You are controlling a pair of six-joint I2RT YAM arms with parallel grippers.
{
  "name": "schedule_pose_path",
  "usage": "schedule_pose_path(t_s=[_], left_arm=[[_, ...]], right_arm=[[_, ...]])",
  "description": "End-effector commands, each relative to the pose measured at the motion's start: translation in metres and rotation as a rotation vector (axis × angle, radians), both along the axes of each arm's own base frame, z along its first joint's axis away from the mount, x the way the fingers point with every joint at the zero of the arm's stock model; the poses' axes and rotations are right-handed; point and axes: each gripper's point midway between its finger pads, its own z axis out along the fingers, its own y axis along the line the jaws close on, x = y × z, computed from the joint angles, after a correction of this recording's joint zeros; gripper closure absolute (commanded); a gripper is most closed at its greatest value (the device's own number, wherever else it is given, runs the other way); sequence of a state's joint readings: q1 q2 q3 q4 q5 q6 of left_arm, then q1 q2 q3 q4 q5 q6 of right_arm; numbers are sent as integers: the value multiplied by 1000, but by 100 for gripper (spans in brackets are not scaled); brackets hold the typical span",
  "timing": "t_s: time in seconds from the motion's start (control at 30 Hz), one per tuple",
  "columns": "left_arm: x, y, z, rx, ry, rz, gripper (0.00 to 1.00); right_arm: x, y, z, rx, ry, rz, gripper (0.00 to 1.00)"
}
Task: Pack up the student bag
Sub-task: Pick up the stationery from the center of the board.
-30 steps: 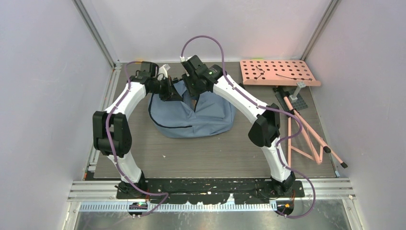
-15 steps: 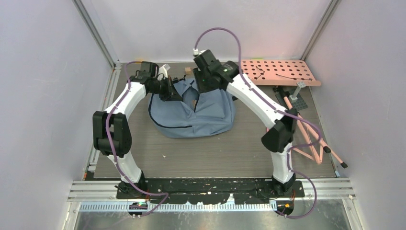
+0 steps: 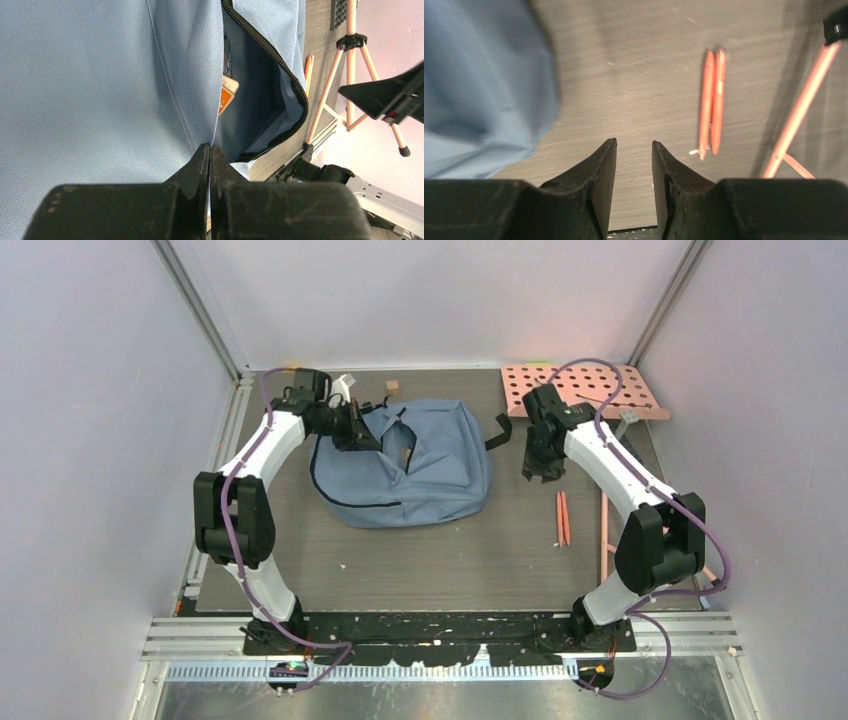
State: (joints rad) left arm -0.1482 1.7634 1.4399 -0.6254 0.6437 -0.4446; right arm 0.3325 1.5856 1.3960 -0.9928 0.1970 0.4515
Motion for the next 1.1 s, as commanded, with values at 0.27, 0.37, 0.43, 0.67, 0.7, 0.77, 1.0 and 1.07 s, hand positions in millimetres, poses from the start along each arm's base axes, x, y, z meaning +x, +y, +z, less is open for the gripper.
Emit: schedule_pose_path(t_s=[0.27, 0.37, 0.43, 0.67, 0.7, 0.77, 1.0, 1.07], left_arm=[[8, 6, 27, -11, -71, 10, 100], [8, 7, 26, -12, -68, 11, 100], [8, 7, 27, -13, -69, 11, 100], [4, 7, 24, -12, -62, 11, 100], [5, 7, 25, -12, -62, 11, 100], [5, 7, 26, -12, -66, 11, 100], [5, 8, 27, -9, -66, 12, 100], [5, 8, 27, -8, -67, 13, 100]], right_arm=[[-53, -64, -71, -34, 212, -161, 65], [-58, -65, -83, -22, 240, -167, 65], [-61, -68, -90, -28, 262, -179, 65], [-61, -75, -106, -40, 299, -183, 66], [-60, -76, -109, -43, 306, -179, 66], [-59, -77, -112, -44, 312, -179, 66], [-54, -82, -119, -51, 329, -177, 65], [-54, -83, -120, -54, 333, -182, 64]])
